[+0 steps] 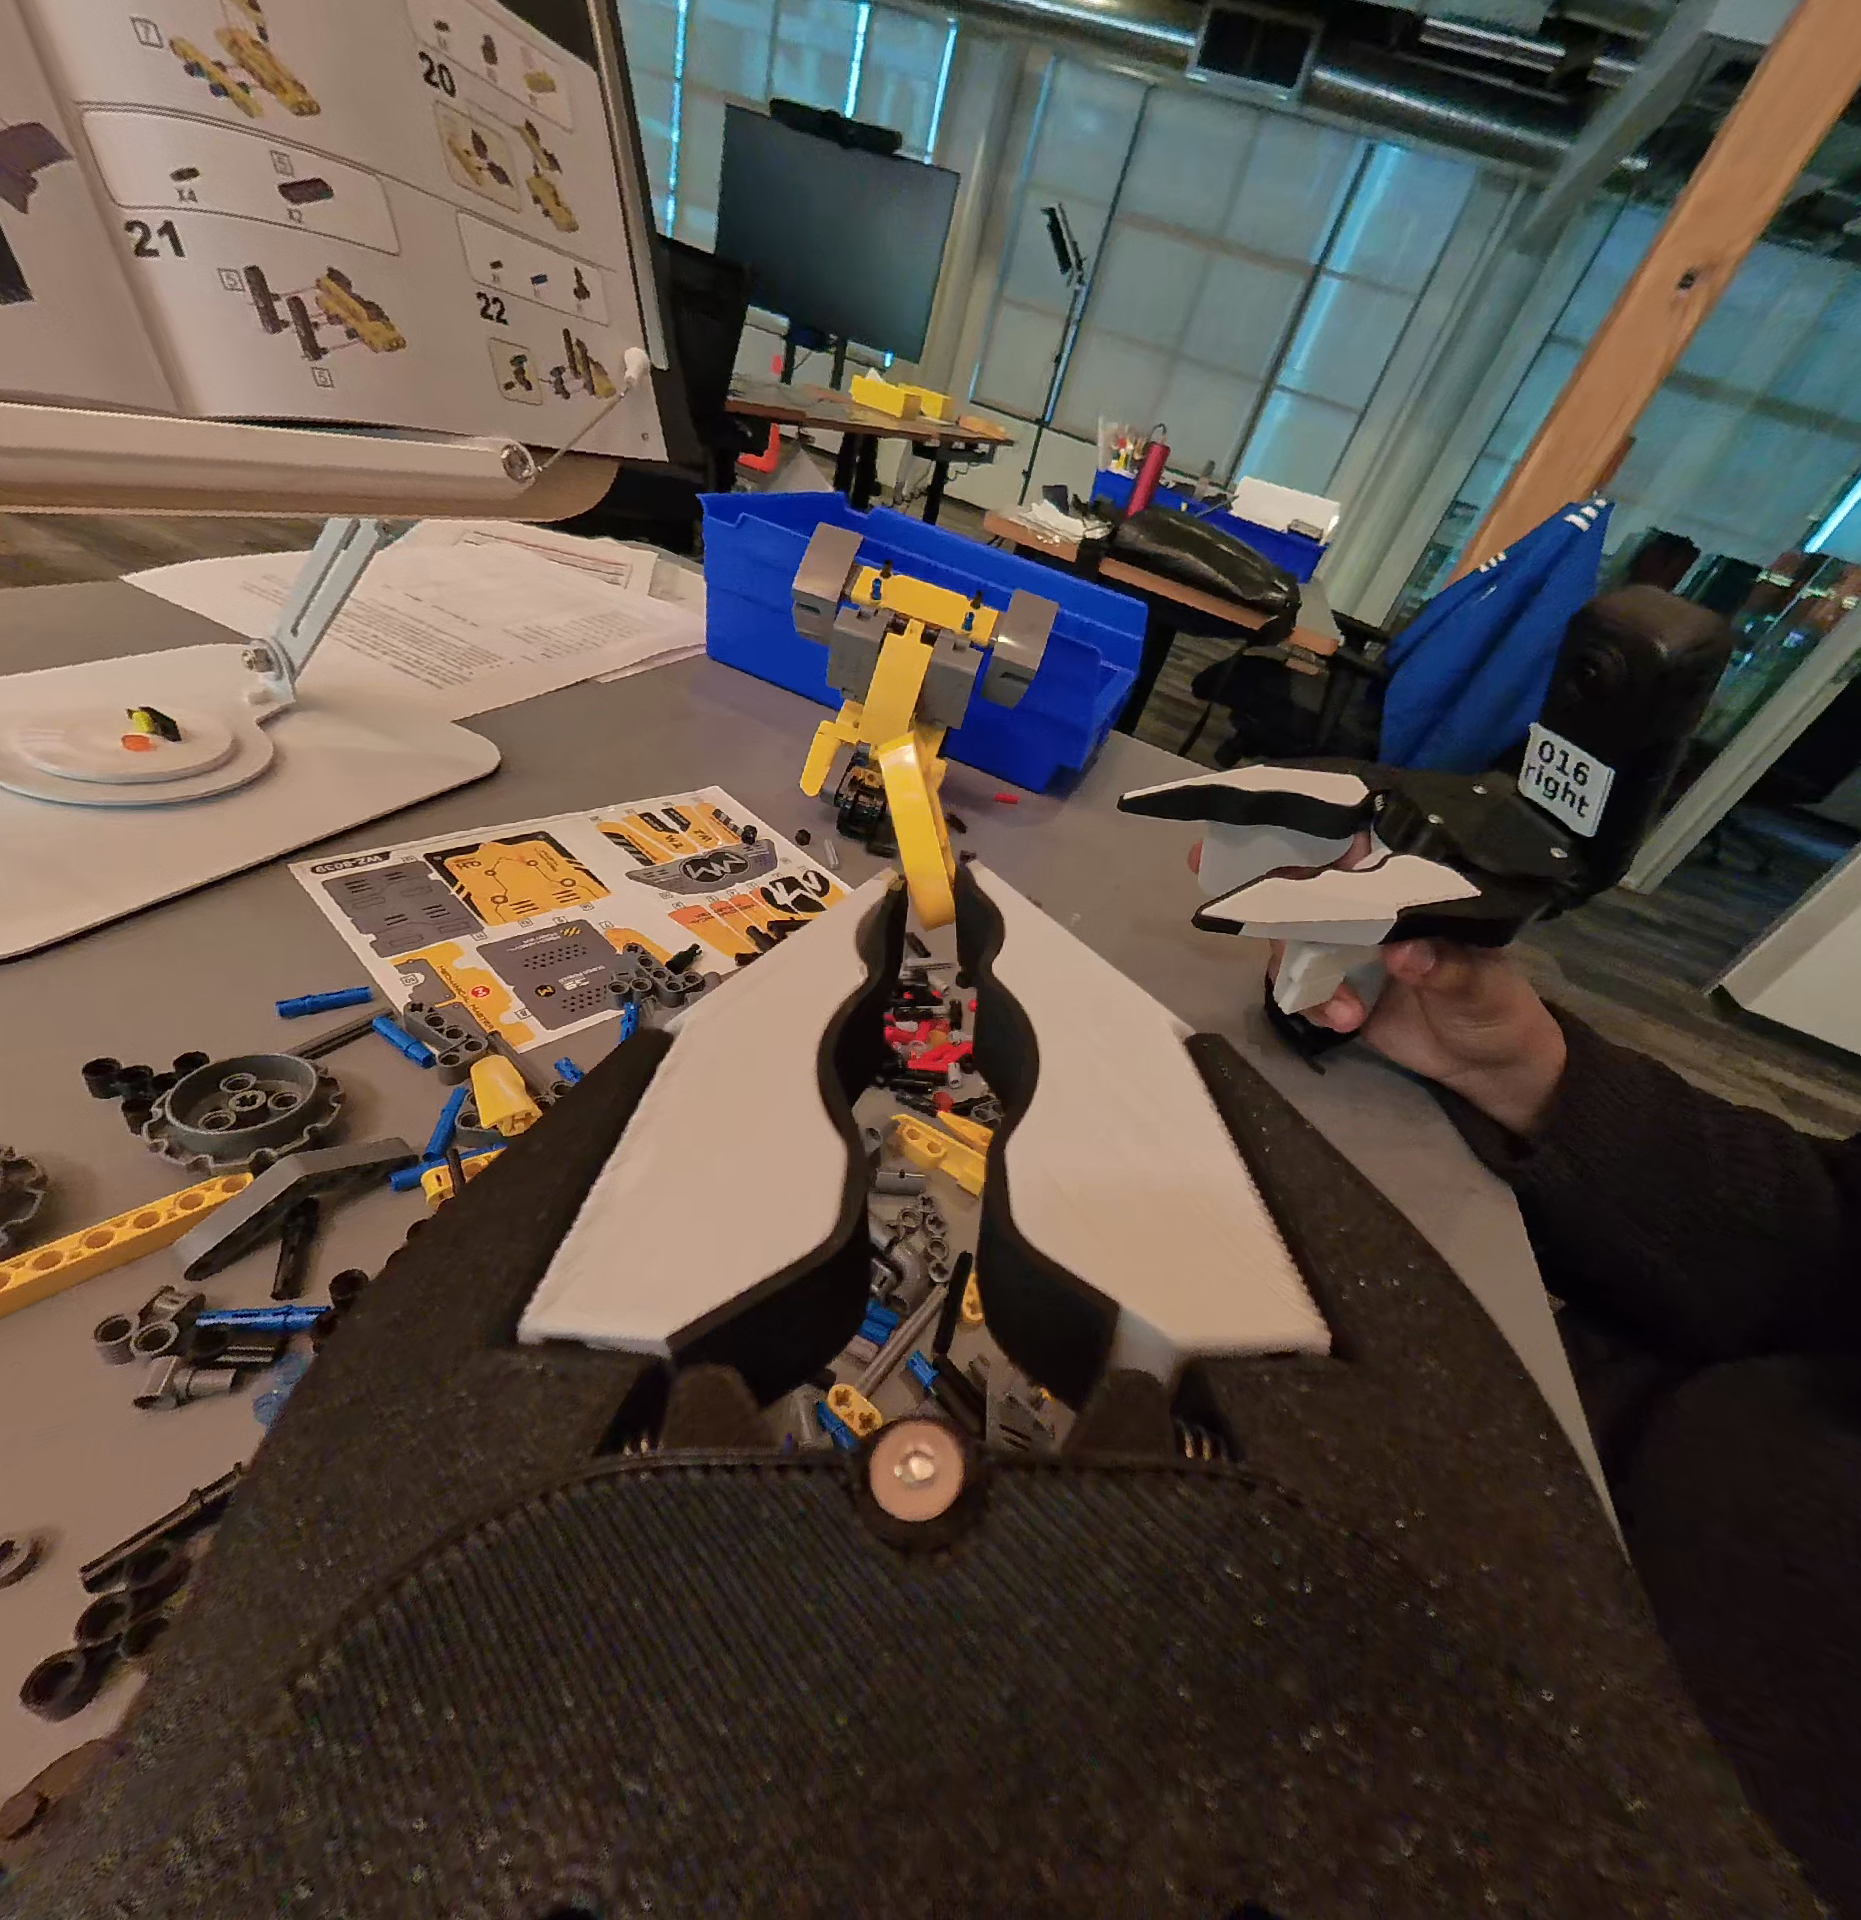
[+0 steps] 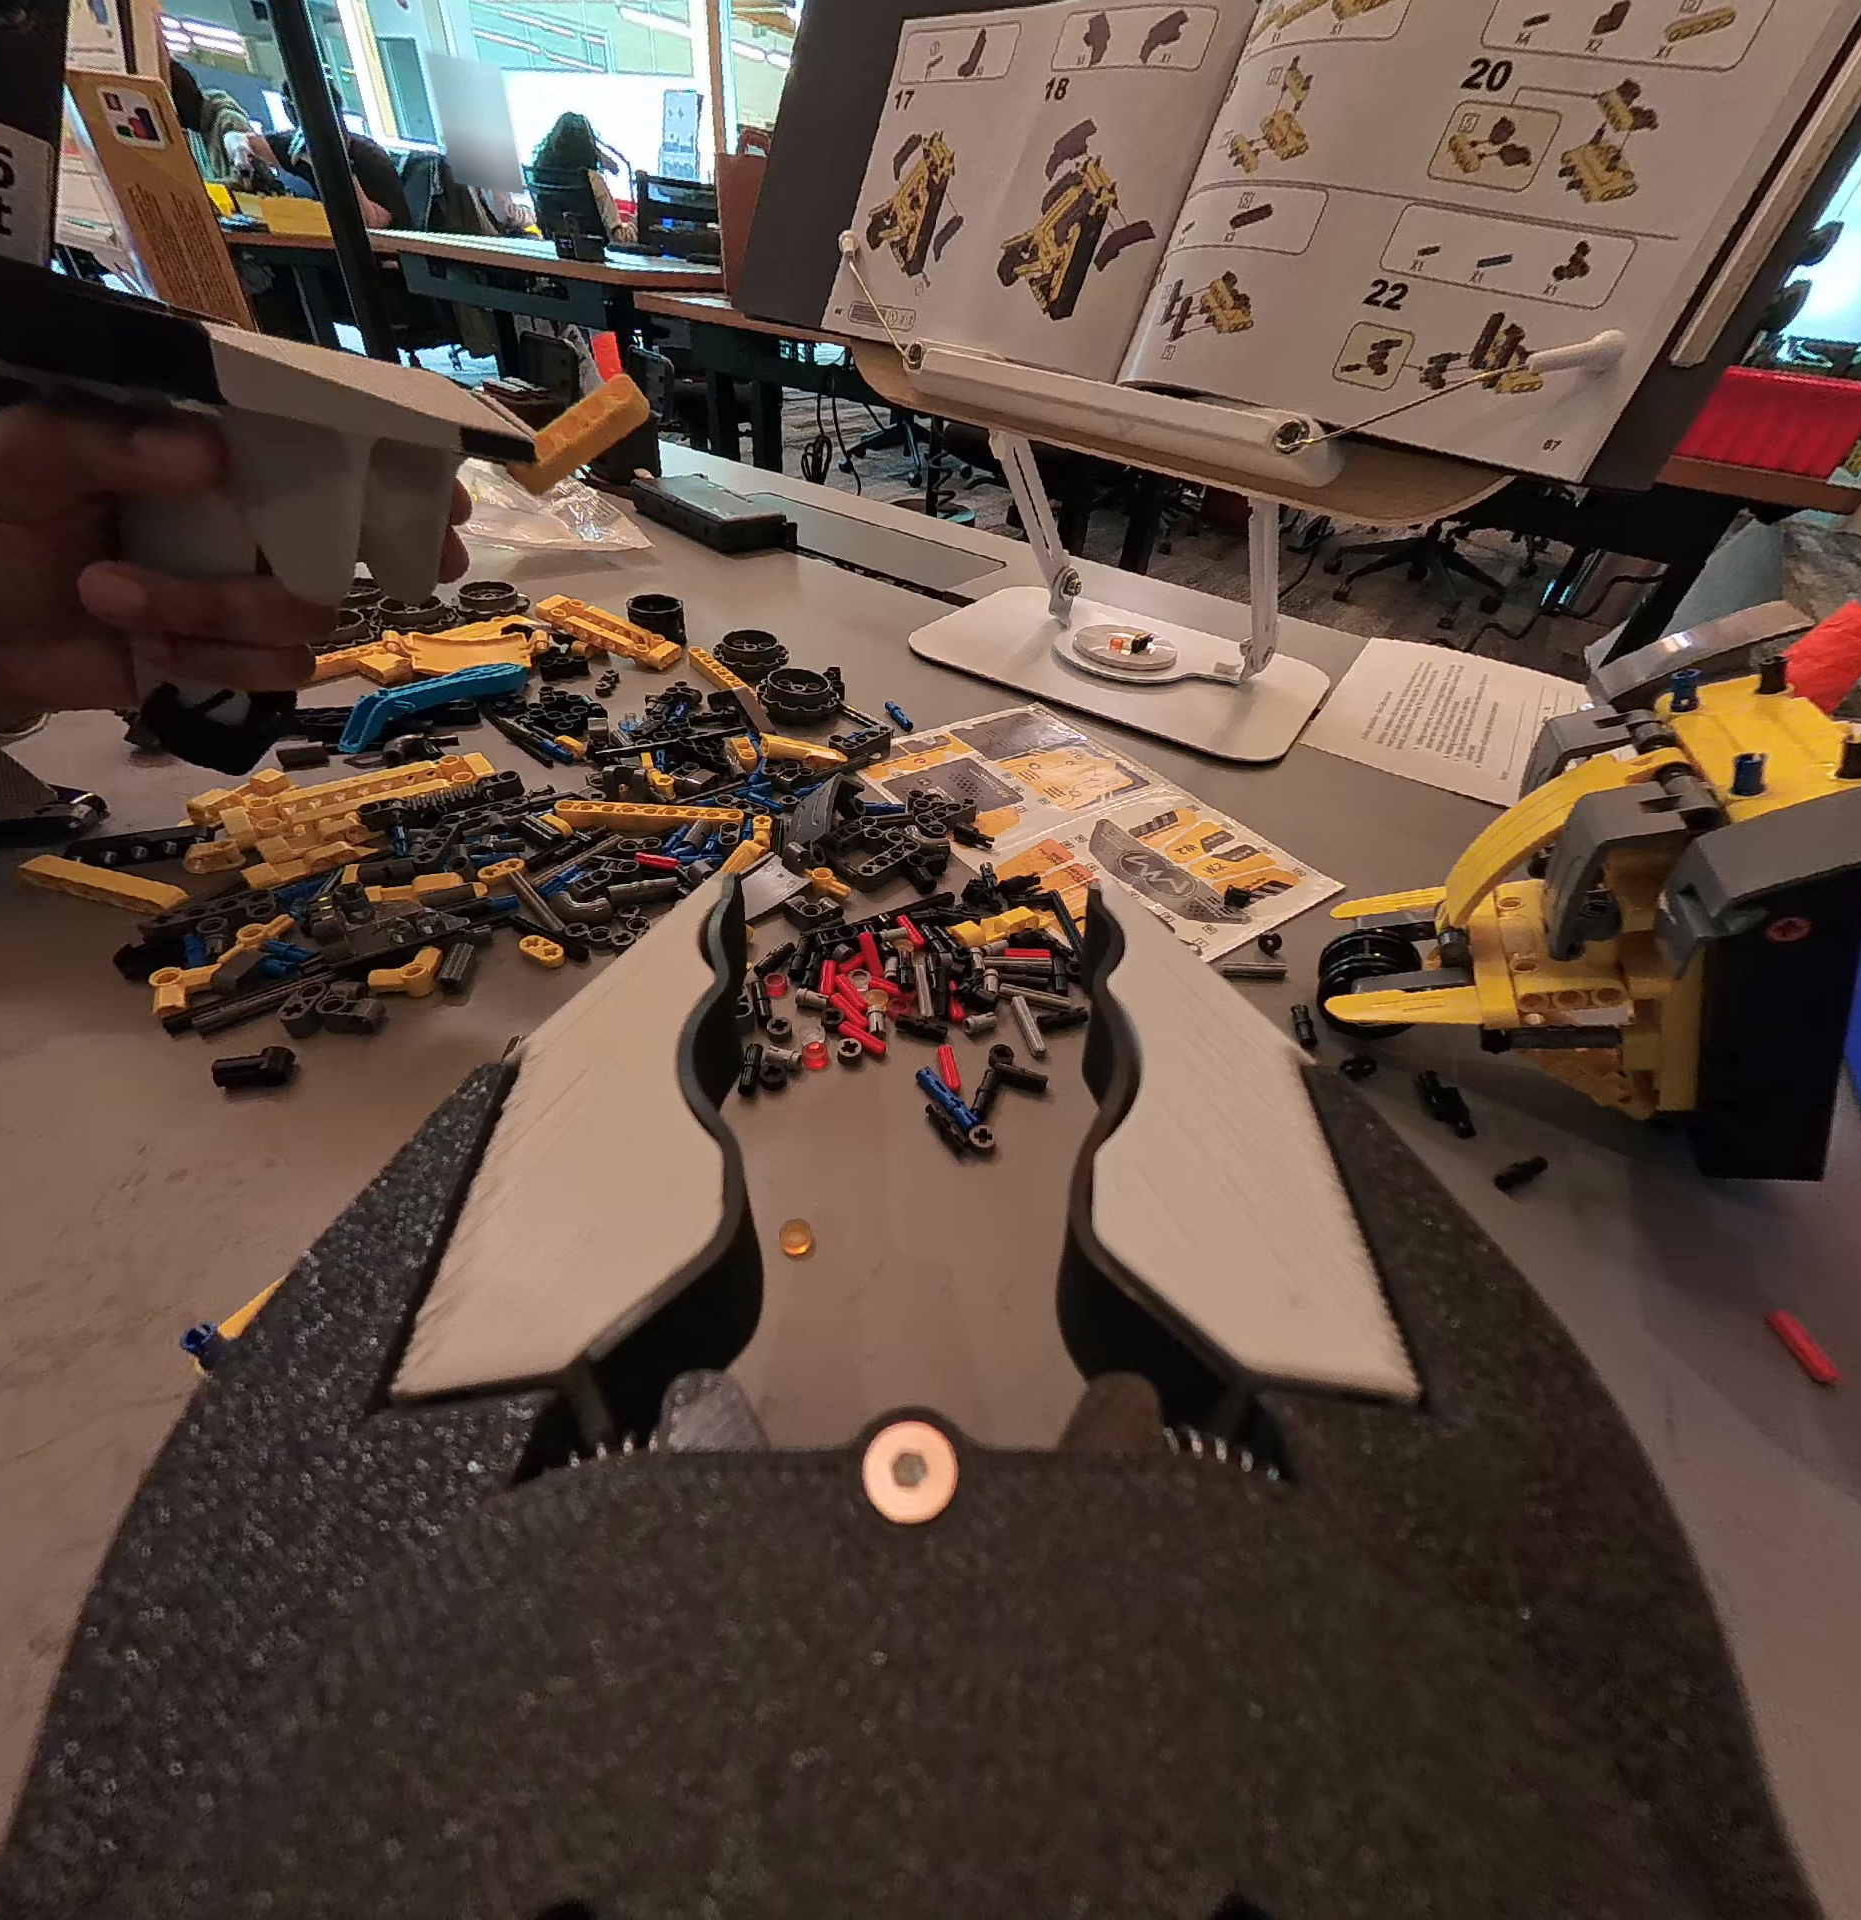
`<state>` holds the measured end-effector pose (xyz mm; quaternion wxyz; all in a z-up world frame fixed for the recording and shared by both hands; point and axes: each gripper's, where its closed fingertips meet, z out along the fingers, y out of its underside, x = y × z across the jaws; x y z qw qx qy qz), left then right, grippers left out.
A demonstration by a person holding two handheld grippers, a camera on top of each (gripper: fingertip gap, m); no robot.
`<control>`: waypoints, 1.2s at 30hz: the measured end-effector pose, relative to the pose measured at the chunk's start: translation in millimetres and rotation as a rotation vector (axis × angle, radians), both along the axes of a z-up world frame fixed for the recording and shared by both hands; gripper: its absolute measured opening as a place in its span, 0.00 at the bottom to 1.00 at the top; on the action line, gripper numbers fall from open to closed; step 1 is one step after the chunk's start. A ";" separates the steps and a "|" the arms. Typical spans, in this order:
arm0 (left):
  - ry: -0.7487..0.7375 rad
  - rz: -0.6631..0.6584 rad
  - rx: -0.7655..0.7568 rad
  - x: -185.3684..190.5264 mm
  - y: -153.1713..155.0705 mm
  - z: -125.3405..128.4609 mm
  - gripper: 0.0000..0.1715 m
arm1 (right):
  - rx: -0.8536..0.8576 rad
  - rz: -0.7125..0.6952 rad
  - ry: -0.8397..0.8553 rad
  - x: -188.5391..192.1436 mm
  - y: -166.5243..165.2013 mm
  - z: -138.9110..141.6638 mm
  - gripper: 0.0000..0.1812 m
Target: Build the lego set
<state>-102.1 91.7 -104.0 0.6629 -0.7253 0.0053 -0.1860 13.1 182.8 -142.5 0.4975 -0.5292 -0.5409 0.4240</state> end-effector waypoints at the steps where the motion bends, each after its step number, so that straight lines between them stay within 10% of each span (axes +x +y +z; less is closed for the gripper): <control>1: 0.007 0.008 -0.005 -0.8 0.9 -1.1 0.03 | -0.001 0.000 0.000 -0.1 0.1 -0.1 0.36; 36: -0.193 -0.081 -0.020 37.7 5.8 7.8 0.03 | -0.017 0.039 -0.130 -14.1 -3.4 -18.4 0.40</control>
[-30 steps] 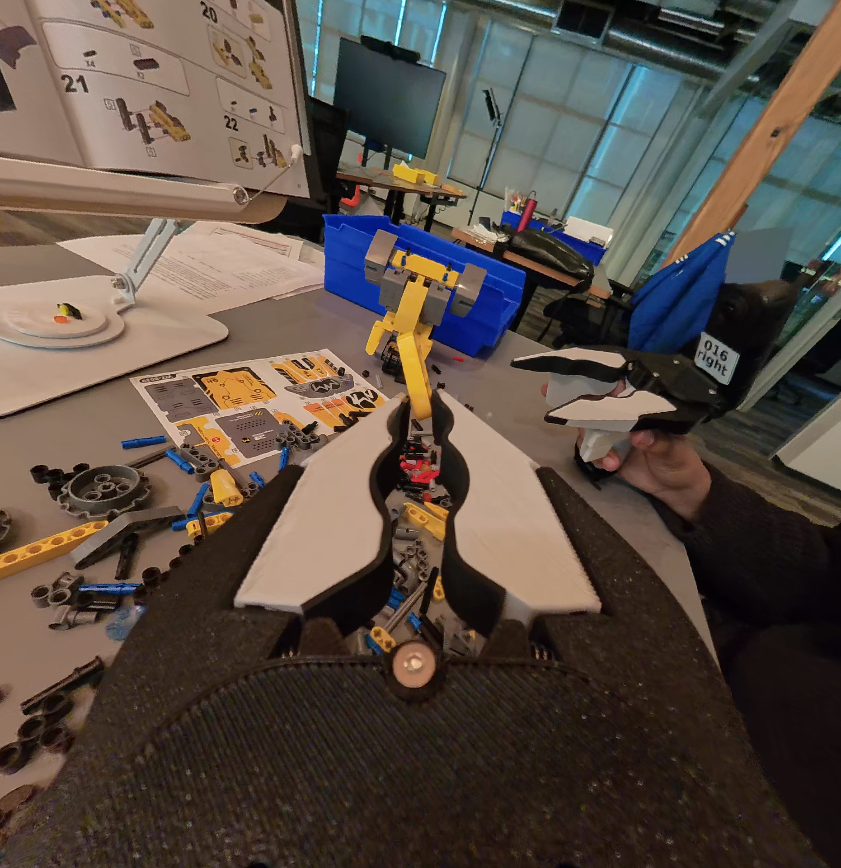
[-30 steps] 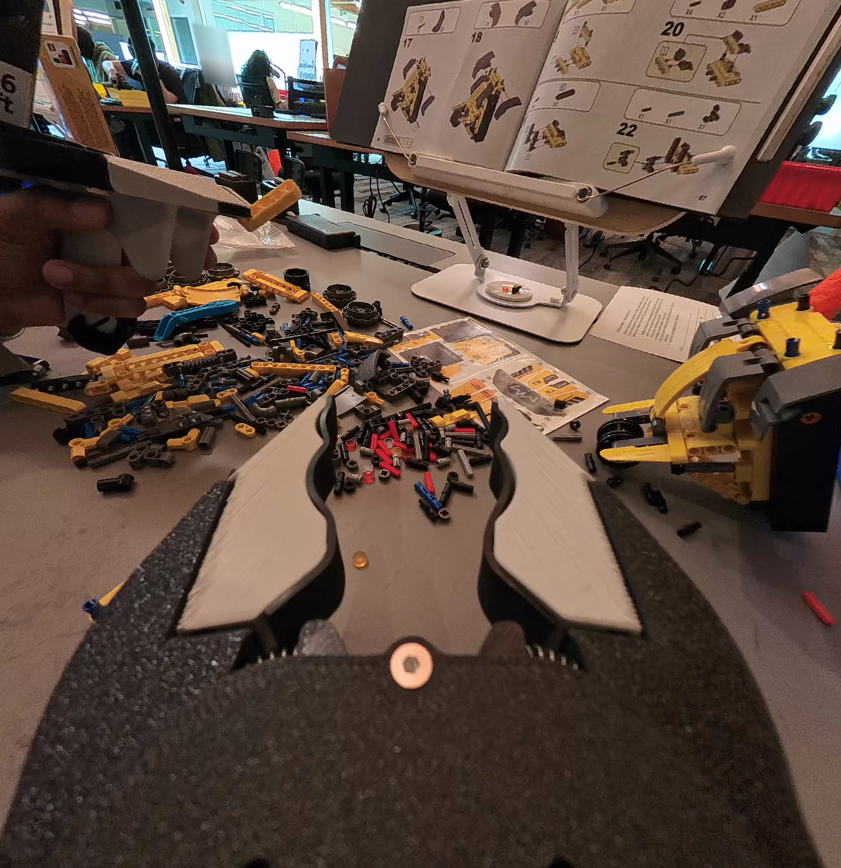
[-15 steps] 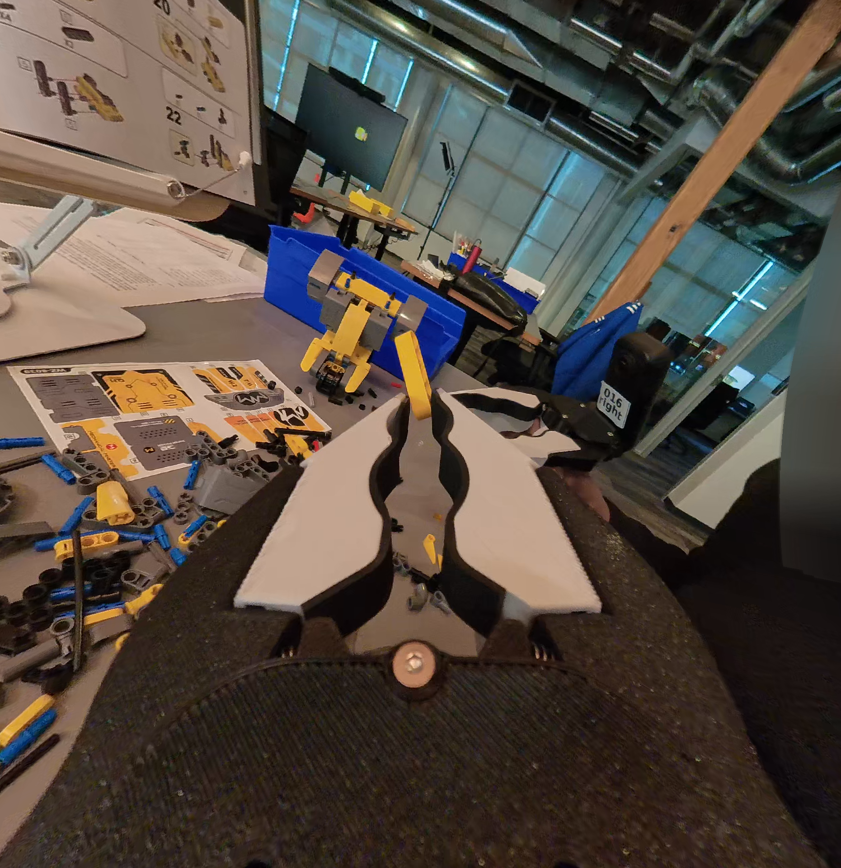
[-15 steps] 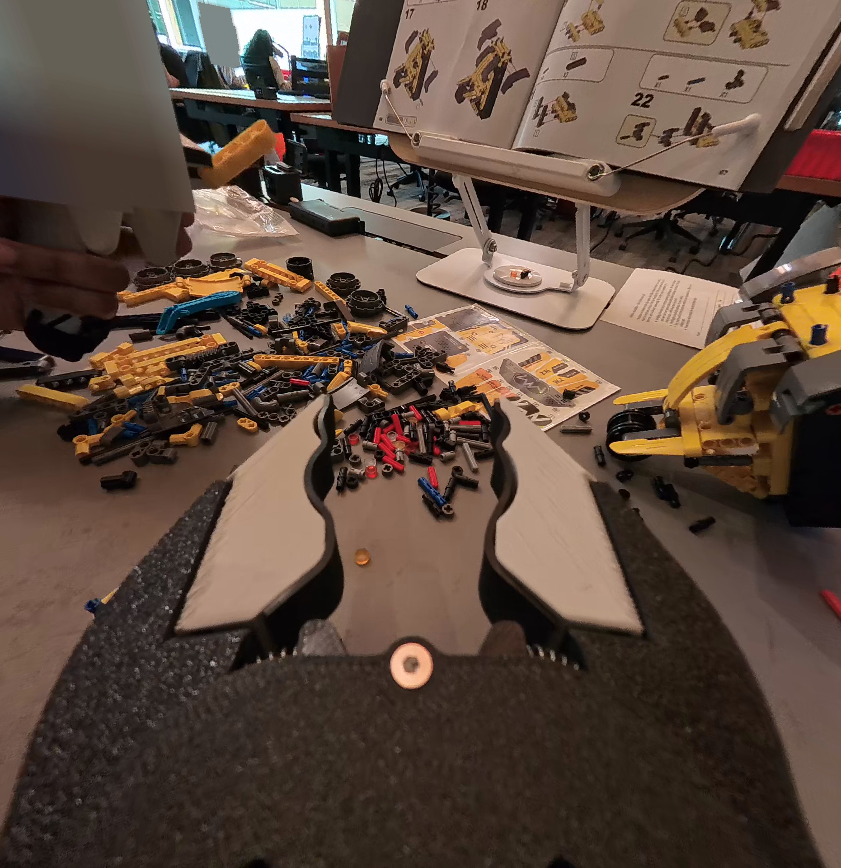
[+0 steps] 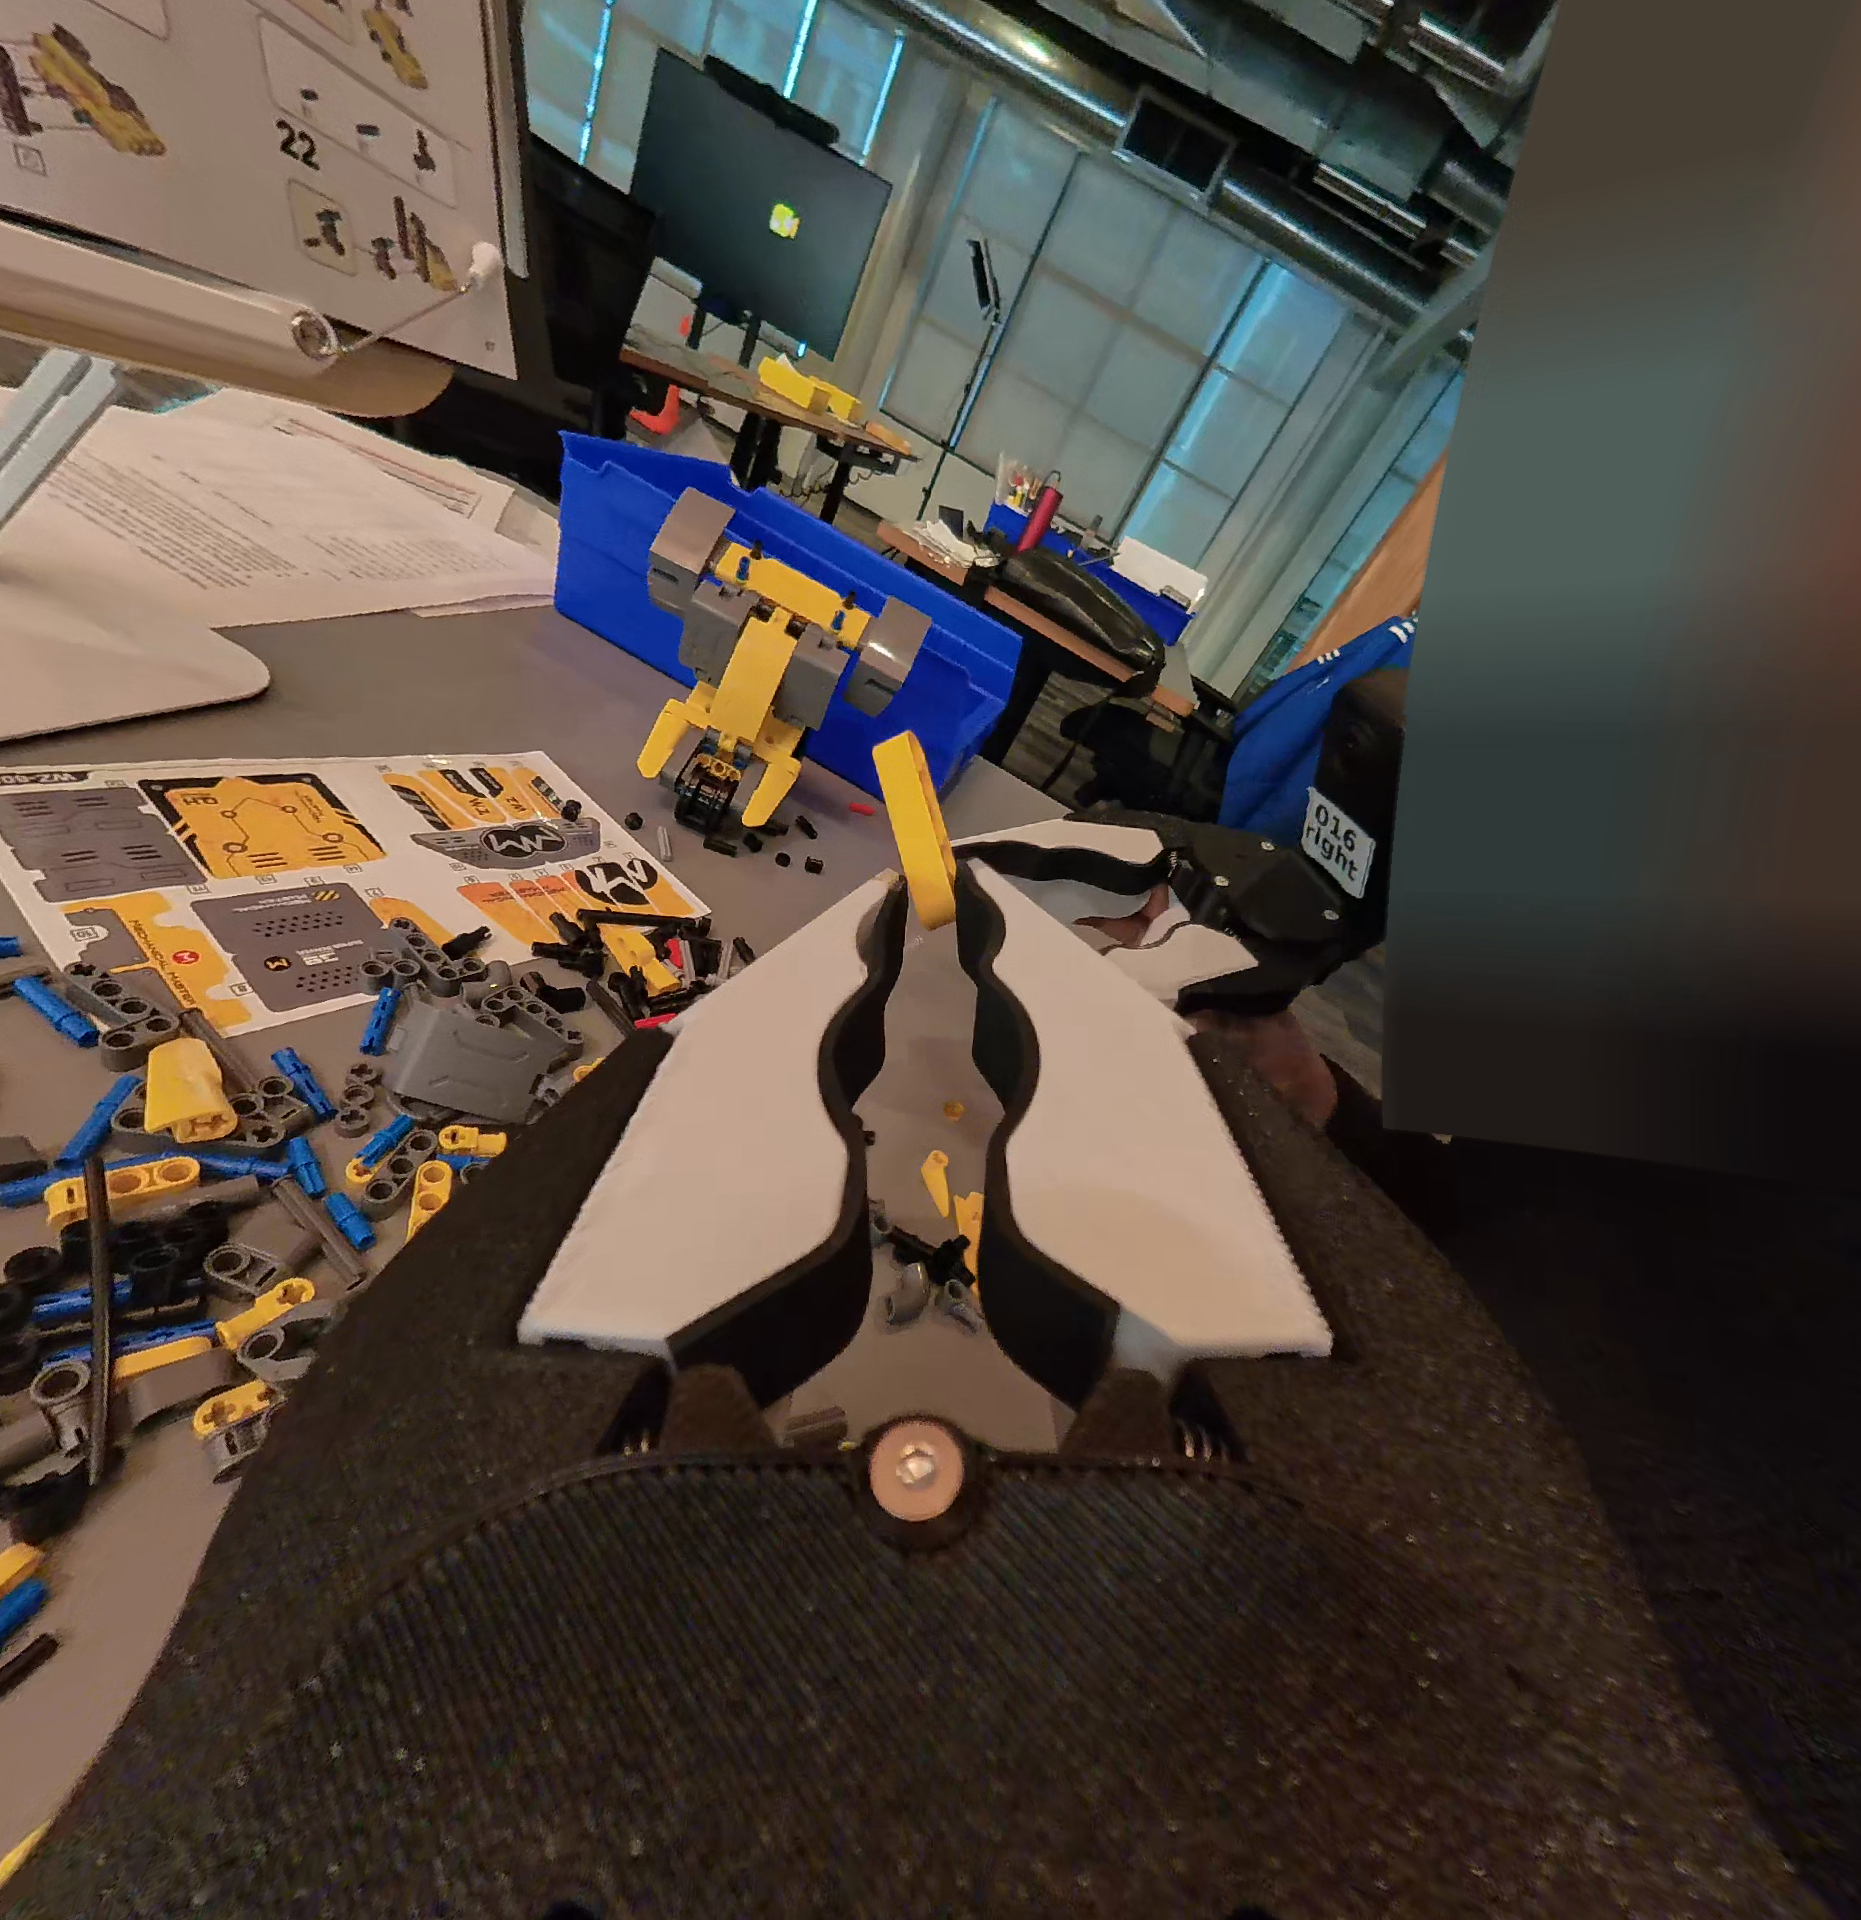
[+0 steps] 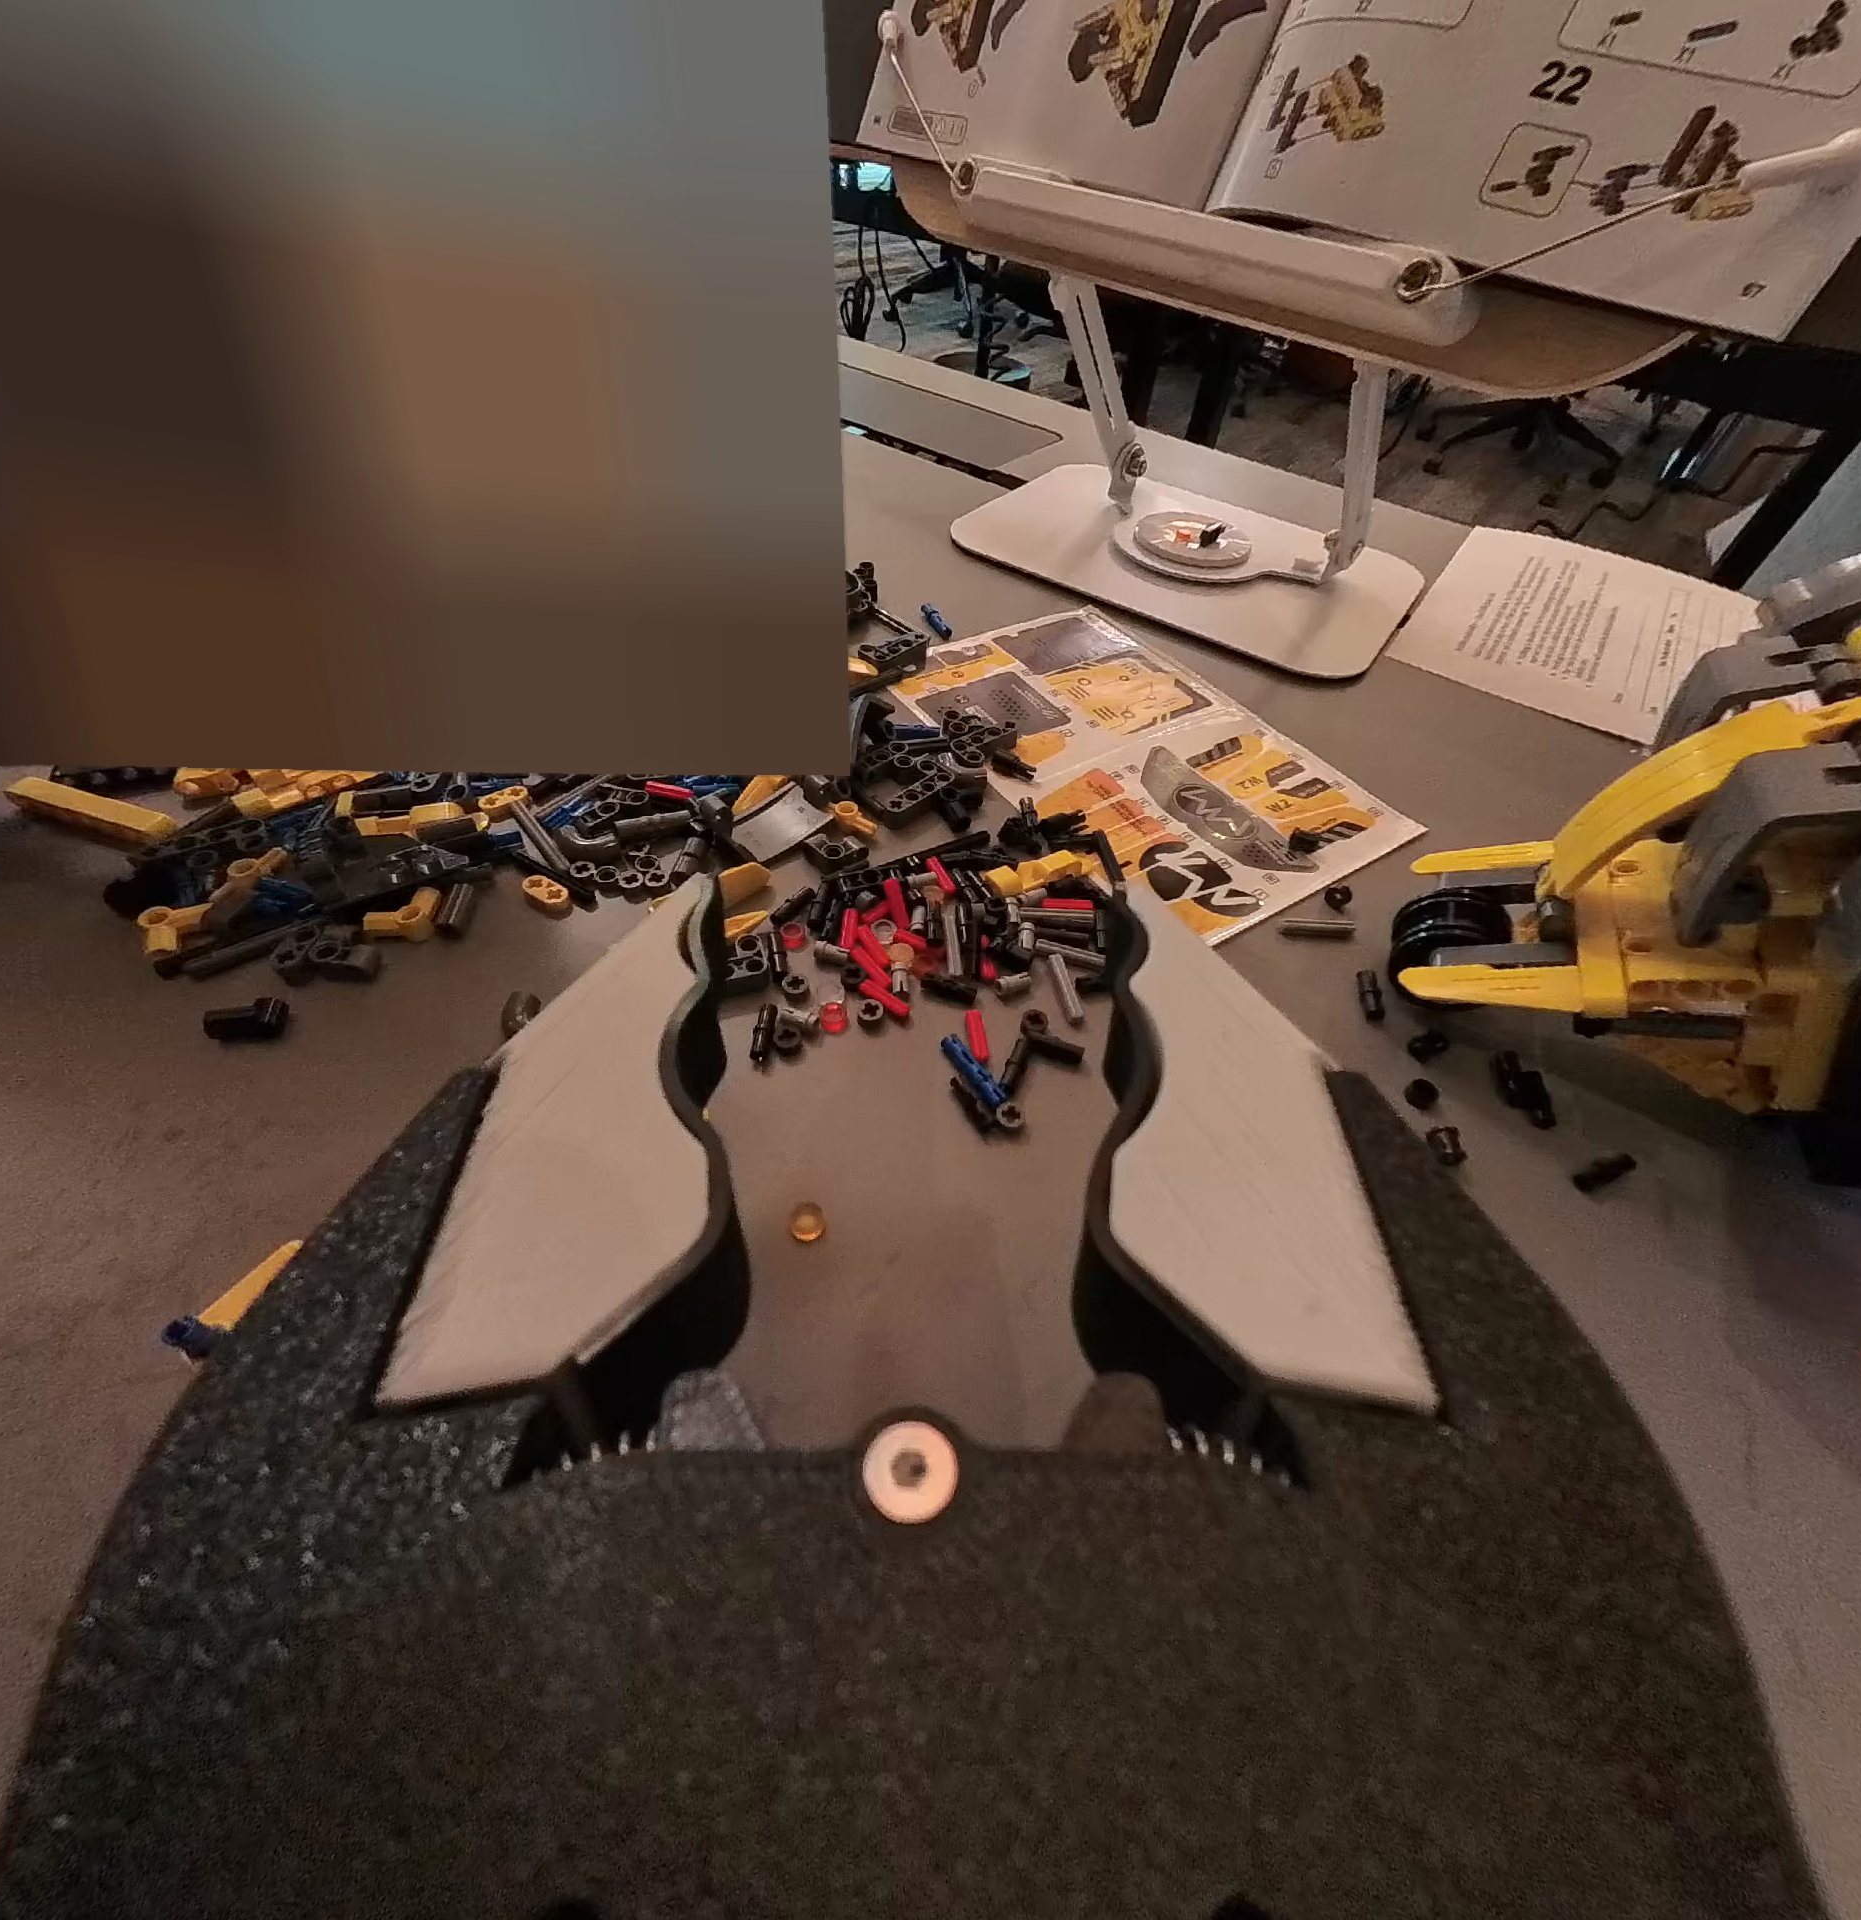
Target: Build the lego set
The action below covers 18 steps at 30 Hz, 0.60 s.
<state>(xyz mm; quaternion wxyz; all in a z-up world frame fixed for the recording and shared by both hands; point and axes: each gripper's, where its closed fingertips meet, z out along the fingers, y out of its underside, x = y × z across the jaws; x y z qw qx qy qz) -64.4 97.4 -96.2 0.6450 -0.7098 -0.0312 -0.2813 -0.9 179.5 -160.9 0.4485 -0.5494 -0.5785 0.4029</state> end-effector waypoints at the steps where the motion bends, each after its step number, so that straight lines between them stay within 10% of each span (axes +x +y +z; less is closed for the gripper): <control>1: -0.001 0.002 -0.003 -0.7 0.4 -1.1 0.03 | -0.003 0.001 0.000 0.0 0.0 0.0 0.40; 18: -0.030 0.021 0.017 -6.7 0.4 1.0 0.03 | -0.004 0.002 0.010 0.8 0.0 1.4 0.41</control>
